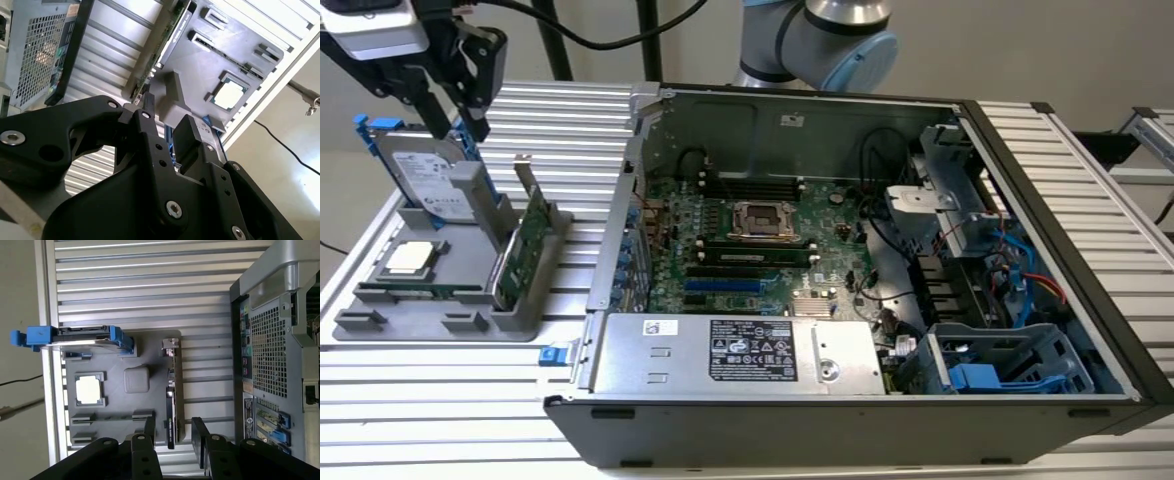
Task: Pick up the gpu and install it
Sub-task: 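Pick up the gpu and move the gpu toward the slot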
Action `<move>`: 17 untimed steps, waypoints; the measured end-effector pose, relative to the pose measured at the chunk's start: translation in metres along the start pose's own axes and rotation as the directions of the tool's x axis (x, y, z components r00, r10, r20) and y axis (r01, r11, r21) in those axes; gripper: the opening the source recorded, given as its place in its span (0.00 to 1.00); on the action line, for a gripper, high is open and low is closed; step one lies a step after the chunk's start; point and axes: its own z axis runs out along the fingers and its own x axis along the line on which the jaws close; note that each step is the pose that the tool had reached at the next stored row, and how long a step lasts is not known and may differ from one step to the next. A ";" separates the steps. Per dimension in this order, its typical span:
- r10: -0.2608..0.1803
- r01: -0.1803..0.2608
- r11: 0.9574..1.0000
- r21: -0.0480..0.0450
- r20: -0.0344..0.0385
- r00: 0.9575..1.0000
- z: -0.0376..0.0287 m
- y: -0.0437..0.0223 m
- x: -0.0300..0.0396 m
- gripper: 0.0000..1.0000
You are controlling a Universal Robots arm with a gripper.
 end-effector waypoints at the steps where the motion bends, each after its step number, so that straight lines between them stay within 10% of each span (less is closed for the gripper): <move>1: 0.000 0.000 1.000 0.000 0.000 1.000 0.0002 0.0000 -0.0001 1.00; 17: 0.000 0.000 1.000 0.001 -0.007 1.000 0.0031 -0.0002 -0.0017 1.00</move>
